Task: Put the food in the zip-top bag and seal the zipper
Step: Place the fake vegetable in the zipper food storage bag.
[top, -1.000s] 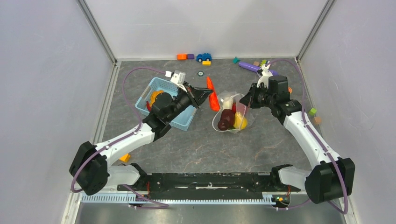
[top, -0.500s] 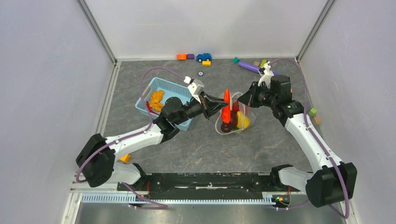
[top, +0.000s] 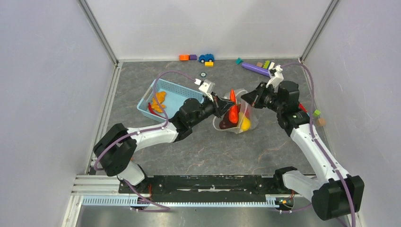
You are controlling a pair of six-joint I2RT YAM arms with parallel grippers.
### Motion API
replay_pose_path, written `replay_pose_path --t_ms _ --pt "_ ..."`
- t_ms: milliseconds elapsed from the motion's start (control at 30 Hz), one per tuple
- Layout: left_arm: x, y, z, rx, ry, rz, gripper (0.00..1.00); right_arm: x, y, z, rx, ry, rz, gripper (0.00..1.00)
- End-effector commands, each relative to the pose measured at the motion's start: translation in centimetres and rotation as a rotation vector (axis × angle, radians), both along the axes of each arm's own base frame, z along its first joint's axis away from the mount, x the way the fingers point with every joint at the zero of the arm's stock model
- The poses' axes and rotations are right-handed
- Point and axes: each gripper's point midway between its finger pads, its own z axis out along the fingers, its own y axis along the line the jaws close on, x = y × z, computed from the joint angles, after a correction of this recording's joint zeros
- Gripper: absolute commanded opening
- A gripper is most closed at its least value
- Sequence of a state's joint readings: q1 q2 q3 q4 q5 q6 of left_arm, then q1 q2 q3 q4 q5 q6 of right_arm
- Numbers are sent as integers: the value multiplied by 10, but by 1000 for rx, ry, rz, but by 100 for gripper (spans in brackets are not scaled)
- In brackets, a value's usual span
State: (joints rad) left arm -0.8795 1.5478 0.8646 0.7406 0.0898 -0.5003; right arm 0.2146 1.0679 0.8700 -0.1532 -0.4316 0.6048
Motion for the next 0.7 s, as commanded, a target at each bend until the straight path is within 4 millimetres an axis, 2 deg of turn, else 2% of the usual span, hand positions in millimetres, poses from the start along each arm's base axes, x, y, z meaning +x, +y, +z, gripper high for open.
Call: replay_pose_path --t_ms 0,67,233,367,533,667 --pt "25 5 20 -65 25 175 2 5 -4 46 84 -158 -72 1" --pt "24 2 16 -48 30 168 2 5 -4 48 117 -176 -89 1" --pt "0 -15 12 -3 -35 64 2 4 -5 47 182 -186 -121 0" --pt "-10 -19 7 32 -50 35 2 5 -8 58 203 -226 -162 0" --pt "-25 -30 0 99 -77 -82 2 5 -11 66 220 -261 -209 0" --pt "-21 -34 -15 154 -16 -77 2 3 -7 67 236 -266 -206 0"
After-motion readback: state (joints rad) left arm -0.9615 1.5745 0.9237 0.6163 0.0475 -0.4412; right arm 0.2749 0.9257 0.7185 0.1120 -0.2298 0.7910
